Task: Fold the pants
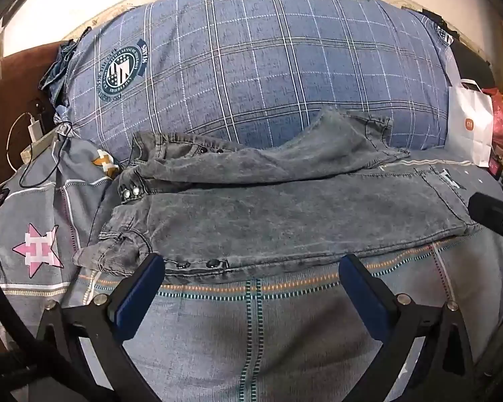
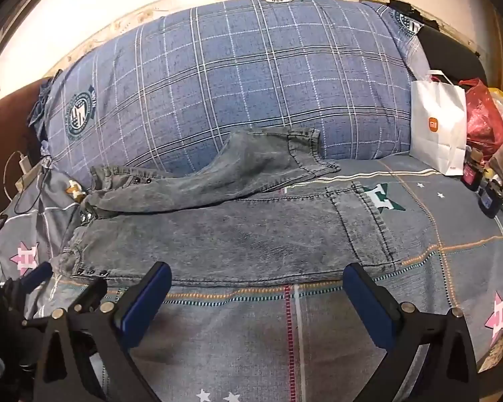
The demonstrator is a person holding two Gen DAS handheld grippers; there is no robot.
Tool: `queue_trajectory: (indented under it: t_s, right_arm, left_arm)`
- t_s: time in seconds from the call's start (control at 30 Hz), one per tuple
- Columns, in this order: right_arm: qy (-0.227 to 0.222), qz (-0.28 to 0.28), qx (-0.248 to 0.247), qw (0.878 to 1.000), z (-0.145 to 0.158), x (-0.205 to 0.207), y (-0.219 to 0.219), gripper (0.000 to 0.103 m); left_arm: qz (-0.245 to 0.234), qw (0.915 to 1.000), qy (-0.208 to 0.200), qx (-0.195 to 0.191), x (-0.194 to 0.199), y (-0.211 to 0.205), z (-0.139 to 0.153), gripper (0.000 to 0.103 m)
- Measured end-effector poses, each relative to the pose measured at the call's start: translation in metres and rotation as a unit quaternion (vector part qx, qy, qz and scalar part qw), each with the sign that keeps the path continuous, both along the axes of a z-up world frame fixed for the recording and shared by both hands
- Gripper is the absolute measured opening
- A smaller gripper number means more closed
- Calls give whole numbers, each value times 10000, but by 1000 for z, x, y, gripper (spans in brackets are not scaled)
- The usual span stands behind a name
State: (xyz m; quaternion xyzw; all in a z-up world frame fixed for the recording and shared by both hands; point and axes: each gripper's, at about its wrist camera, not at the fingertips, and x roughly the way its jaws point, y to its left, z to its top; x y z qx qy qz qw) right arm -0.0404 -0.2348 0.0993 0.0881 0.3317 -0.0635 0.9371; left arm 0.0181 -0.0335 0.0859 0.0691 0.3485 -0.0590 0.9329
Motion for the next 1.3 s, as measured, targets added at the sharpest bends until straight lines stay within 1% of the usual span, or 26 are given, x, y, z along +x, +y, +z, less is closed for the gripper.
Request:
queue_trajectory:
  t_s: [0.17,0.23,0.33,0.43,0.5,0.53,0.6,0.73,0.83,1.0,1.07,1.13,1.3]
  right_arm:
    - [71,-42,106,9999,-5,5,-12,103]
    - [108,-115,106,9998,-9,7,-5,103]
    - [141,-137,171,9997,-4,2,-9,103]
    - [83,-114,265,9995,-5,1,-9,103]
    - [25,-138,149,9998,-4,-2,-5,103]
    - [-76,-109,29,9999,-3,-3,-4,103]
    - [-110,-40,83,9999,-2,-5,-2,102]
    - [12,60,128,9999,-2,-5,1,98]
    - [161,97,263,9995,-4,-5,1,93]
    - [213,106,297,9993,-3,-9,1,86]
    - [206,116,339,9991,-2,-9,0,81]
    - [178,119,313,9993,-3,-9,0,78]
    - [193,173,359,9990,-7,-6,2,78]
  left_arm:
    - [-74,9999,-131,40,-8,0,2,103]
    - [-93,9999,-127,53,-9,0,2,103]
    - [-81,9999,-131,76,-12,-1,0,103]
    - [-61,9998,-168,97,-14,0,-1,103]
    - [-34,9998,-180,104,-16,1,-1,103]
    - [1,9998,-195,100,-16,2,-1,103]
    - [41,9997,-211,88,-18,5,0,103]
    - [114,9997,-212,55,-20,9,-1,103]
    - [138,9997,-207,35,-22,11,0,103]
    - [131,9997,-223,51,-26,10,0,103]
    - [140,9996,-214,85,-27,9,-1,103]
    - [141,9997,-196,90,-27,9,-2,103]
    - [131,9997,-185,112,-29,8,-2,103]
